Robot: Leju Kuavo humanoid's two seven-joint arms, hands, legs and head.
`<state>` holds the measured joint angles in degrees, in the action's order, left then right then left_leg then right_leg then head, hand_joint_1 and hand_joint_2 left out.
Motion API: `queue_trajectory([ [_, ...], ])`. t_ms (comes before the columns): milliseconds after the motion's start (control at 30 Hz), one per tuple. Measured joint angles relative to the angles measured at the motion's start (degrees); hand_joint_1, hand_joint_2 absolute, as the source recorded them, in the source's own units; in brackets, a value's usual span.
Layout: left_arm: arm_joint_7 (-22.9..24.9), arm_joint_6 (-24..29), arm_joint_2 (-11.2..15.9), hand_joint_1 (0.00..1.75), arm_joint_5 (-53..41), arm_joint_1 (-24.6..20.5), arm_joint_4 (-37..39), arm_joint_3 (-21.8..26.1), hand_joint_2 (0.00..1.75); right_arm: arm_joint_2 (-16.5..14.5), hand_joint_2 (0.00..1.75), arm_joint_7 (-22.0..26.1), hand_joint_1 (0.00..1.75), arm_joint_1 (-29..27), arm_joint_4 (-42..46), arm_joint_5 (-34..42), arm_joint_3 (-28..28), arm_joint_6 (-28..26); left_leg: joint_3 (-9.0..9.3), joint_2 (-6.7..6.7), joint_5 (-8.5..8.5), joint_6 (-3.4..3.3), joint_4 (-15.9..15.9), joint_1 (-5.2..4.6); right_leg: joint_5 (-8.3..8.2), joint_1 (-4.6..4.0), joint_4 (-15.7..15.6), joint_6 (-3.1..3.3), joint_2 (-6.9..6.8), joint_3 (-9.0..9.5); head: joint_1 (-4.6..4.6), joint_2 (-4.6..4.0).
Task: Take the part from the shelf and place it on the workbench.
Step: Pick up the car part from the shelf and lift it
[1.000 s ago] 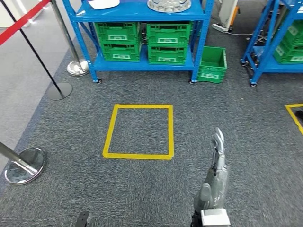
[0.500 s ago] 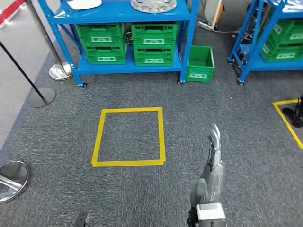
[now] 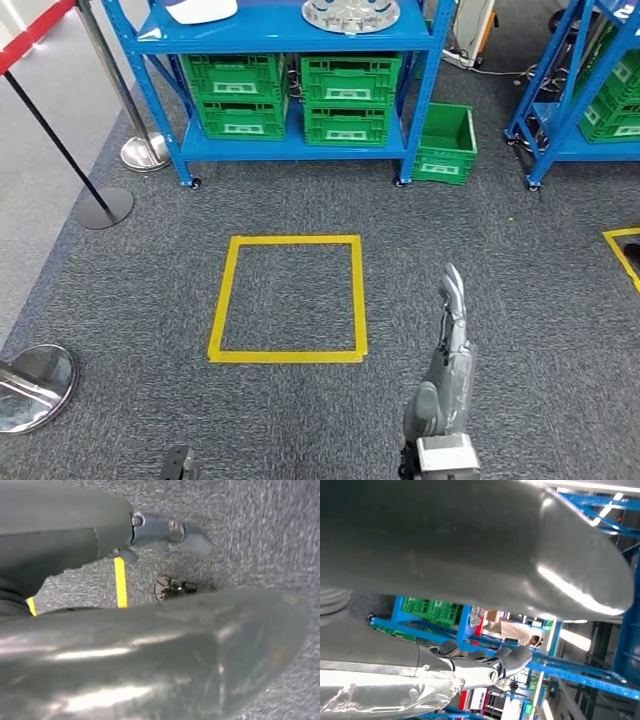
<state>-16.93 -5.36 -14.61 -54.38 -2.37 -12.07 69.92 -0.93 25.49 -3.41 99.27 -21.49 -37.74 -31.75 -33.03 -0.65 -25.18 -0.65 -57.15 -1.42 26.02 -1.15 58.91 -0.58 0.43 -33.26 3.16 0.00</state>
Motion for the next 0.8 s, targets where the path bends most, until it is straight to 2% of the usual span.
queue_trajectory([
  [67,0.0,0.0,0.0,0.00,0.0,0.0,0.0,0.0,0.00,0.0,0.00,0.0,0.00,0.0,0.0,0.0,0.0,0.0,-0.02,0.02,-0.05,-0.16,0.0,0.03,-0.18,0.05,-0.2,-0.52,0.12,0.02,-0.08,0.00],
  [333,0.0,-0.1,0.1,0.00,0.1,0.0,0.0,0.0,0.00,0.0,0.00,0.0,0.00,0.0,0.0,0.0,0.0,0.2,0.10,0.03,-0.10,0.14,0.5,0.04,0.19,-0.01,-0.2,-0.01,0.15,-0.02,-0.09,0.00],
  [767,0.0,-0.8,0.1,0.00,0.8,0.0,0.0,0.0,0.00,0.0,0.00,0.1,0.00,0.0,0.0,-0.1,0.0,0.9,0.10,0.03,-0.10,0.23,0.5,0.01,0.14,0.03,-0.3,-0.02,0.14,0.08,-0.10,0.00],
  [800,0.0,-0.8,0.1,0.00,0.7,0.0,0.0,0.0,0.00,0.0,0.44,0.0,0.00,0.0,0.0,0.1,0.0,1.0,0.10,0.03,-0.10,0.23,0.5,0.01,0.14,0.03,-0.3,-0.02,0.14,0.08,-0.10,0.00],
])
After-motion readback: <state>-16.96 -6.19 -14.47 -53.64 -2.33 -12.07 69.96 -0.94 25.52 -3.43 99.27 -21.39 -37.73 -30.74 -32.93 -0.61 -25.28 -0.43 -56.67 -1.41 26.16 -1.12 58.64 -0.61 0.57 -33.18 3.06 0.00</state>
